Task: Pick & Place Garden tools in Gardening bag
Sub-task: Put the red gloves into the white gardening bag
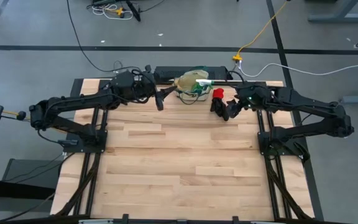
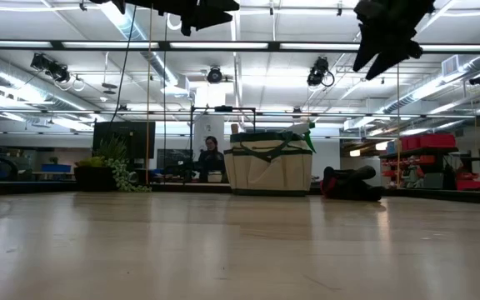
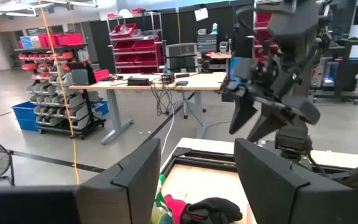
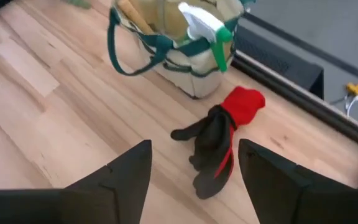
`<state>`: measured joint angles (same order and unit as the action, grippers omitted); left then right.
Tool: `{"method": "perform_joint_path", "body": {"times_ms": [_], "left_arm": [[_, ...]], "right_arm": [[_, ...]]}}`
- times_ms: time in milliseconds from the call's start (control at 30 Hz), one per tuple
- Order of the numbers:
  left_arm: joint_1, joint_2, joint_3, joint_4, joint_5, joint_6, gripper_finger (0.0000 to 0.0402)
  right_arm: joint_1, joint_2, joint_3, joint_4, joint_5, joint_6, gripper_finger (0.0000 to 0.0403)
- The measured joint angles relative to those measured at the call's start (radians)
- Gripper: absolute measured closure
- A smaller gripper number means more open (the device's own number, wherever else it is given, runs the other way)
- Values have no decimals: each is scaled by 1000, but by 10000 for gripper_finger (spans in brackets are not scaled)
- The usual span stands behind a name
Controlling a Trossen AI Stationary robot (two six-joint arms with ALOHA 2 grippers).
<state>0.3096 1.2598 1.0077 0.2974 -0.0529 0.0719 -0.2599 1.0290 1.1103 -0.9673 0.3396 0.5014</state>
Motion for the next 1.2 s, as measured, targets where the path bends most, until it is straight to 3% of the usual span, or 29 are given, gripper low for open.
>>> {"method": "perform_joint_path", "body": {"times_ms": [300,900,1200], "left_arm": [[0,0,0,0,0,-8,191],[0,0,0,-32,-33,-9,191],[2,0,0,-36,-33,-10,191]], "right_arm": [[-33,1,-150,53,-85,141,160],[-219,0,-505,437,-166,225,160],[-251,0,-522,560,-236,194,147]]}}
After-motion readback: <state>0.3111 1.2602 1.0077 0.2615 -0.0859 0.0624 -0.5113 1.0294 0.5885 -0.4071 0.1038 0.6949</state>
